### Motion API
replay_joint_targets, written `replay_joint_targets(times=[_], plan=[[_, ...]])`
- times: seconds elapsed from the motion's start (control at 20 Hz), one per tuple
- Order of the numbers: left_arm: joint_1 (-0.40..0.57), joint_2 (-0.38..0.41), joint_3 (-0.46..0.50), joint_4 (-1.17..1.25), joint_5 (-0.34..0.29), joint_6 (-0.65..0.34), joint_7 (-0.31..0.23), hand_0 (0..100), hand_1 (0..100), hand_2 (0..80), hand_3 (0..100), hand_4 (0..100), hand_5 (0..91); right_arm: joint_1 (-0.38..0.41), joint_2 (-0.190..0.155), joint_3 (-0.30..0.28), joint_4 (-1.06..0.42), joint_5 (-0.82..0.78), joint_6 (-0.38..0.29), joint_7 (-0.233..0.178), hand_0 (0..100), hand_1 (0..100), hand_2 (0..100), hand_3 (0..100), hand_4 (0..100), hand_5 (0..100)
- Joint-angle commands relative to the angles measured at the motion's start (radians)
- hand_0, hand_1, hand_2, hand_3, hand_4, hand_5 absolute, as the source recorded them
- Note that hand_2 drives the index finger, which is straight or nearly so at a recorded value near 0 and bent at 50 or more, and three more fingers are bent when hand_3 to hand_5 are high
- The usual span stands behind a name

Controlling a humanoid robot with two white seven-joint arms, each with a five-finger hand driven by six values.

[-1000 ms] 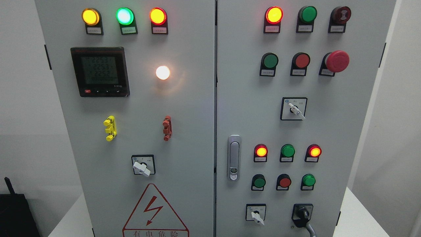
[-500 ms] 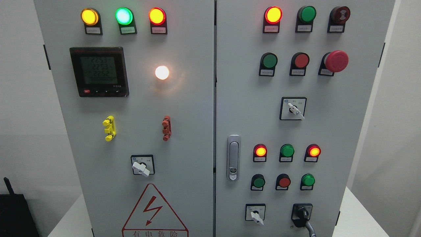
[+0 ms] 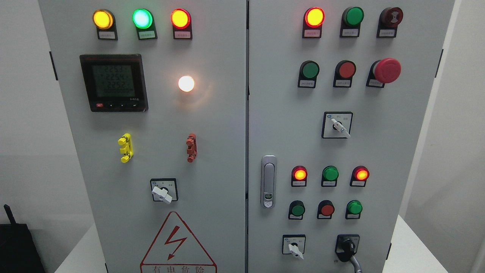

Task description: Trip black knob to open circuit

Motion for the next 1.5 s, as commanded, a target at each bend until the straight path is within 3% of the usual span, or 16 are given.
replay_joint_targets(times=[0.0,1.45], plan=[[-0.002,-0.002,0.001,0.0,0.002,-0.002,0.0,12,39,0.0,0,0,0.0,-0.014,0.005,0.035,-0.027,0.004,-0.008,0.034,0,4,0,100,100,100],[-0.002,-0.002,0.001,0.0,0.002,-0.002,0.0,12,39,0.0,0,0,0.0,-0.036,0.011,0.055,-0.033,0.003,-0.009,0.039,0,4,0,100,100,100]])
